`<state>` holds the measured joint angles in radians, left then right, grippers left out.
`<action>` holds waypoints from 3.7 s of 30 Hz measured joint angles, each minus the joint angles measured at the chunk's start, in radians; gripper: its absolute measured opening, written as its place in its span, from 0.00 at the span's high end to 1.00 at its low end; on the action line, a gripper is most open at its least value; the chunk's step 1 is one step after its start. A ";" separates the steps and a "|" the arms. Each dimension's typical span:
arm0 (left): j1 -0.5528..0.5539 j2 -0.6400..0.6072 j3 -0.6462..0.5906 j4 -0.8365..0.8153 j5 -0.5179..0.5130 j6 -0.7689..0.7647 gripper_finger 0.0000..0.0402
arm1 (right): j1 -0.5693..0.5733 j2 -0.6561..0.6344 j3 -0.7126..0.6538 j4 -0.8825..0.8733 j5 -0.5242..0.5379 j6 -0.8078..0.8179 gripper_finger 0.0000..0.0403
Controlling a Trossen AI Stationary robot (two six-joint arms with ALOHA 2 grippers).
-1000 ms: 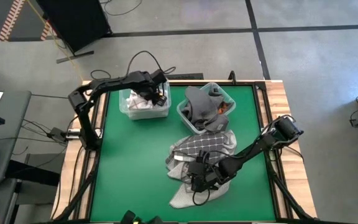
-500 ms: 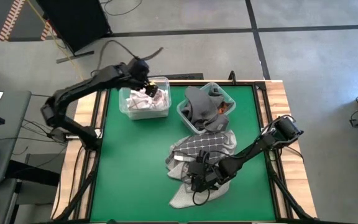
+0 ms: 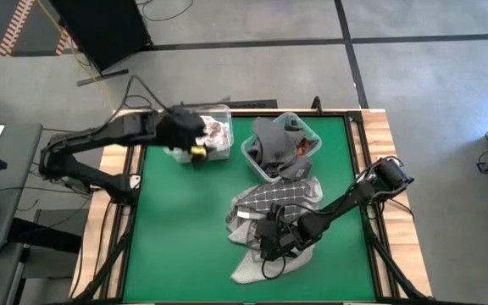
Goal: Sort towels by color in basket
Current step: Put the gray patterned towel into the right transparent bin
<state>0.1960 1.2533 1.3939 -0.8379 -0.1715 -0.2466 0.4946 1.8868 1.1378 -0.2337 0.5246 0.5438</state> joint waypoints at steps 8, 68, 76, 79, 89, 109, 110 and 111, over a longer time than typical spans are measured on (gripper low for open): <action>-0.279 0.009 -0.146 0.158 -0.013 -0.032 0.35 | 0.003 -0.055 0.042 -0.088 0.000 -0.059 0.32; -0.665 0.430 -0.869 1.561 -0.332 -0.179 0.35 | -0.206 -0.156 0.078 -0.277 0.127 -0.341 0.95; -0.652 0.430 -0.832 1.562 -0.344 -0.180 0.35 | -0.109 -0.222 0.276 -0.400 0.189 -0.468 0.96; -0.652 0.430 -0.824 1.563 -0.355 -0.183 0.35 | -0.060 -0.257 0.344 -0.411 0.248 -0.526 0.96; -0.656 0.430 -0.820 1.562 -0.357 -0.221 0.35 | 0.075 -0.358 0.494 -0.406 0.570 -0.729 0.96; -0.683 0.268 -0.797 1.590 -0.412 0.019 0.35 | 0.093 -0.444 0.640 -0.174 0.617 -1.088 0.96; -0.691 0.237 -0.792 1.589 -0.444 0.073 0.35 | 0.102 -0.444 0.640 -0.178 0.603 -1.072 0.96; -0.699 0.206 -0.786 1.589 -0.477 0.130 0.35 | 0.109 -0.444 0.640 -0.182 0.579 -1.050 0.96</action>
<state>-0.5028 1.4592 0.6081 0.7509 -0.6487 -0.1169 0.6035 1.4429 1.7779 -0.4158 1.1039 -0.5057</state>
